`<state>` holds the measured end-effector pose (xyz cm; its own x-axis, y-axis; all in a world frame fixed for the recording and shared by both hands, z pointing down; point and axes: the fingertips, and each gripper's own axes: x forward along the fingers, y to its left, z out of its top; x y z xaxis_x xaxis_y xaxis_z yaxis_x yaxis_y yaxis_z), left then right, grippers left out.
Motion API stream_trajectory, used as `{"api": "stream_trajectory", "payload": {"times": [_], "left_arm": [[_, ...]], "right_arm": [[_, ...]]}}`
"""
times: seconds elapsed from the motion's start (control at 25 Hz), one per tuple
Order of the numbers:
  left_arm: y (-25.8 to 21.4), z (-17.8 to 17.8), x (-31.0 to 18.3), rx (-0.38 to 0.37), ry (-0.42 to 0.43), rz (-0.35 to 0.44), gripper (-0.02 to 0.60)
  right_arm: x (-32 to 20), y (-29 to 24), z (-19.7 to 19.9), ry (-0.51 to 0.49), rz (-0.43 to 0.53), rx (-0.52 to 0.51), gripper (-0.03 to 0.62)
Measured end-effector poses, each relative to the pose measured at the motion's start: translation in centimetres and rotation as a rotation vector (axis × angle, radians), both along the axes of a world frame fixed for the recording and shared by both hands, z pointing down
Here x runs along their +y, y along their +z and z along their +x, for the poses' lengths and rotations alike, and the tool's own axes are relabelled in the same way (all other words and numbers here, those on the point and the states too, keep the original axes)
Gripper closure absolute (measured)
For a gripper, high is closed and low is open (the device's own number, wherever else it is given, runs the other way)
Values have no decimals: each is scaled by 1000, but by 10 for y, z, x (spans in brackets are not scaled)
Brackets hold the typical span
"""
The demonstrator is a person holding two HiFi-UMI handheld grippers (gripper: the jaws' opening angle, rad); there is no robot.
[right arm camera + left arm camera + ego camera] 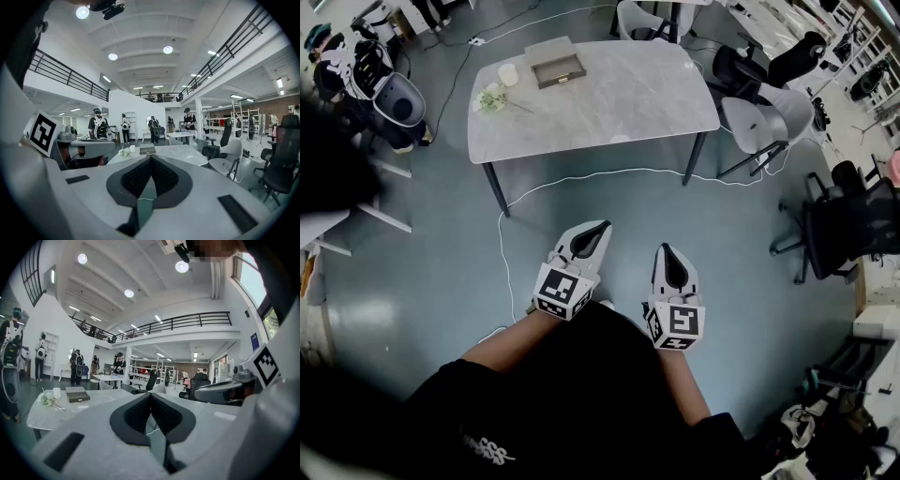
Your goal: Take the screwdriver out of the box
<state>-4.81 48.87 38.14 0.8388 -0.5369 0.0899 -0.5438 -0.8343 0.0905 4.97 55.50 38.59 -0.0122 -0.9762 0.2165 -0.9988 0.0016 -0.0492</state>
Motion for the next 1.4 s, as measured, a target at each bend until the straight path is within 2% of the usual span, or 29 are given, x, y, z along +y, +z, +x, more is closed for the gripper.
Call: {"api": "stream_trajectory", "payload": {"times": [0.28, 0.48, 0.64, 0.8, 0.96, 1.16, 1.4], "left_arm": [[2, 14, -9, -8, 44, 6, 565], [10, 26, -49, 11, 42, -42, 565], [26, 38, -86, 0, 77, -71, 565], [32, 53, -137, 8, 86, -72, 565], [28, 55, -213, 11, 30, -67, 565], [20, 43, -307, 26, -45, -100, 565], [4, 28, -379, 37, -89, -77, 565]], "right_arm": [[-5, 5, 17, 31, 19, -84, 582], [-42, 12, 28, 25, 3, -79, 582], [-79, 13, 41, 25, -23, -43, 582], [-127, 13, 66, 55, -44, -14, 582], [-194, 13, 75, 36, -91, 15, 582], [-285, -11, 70, -21, -72, 1, 582], [-373, -18, 61, -44, -69, 17, 582]]}}
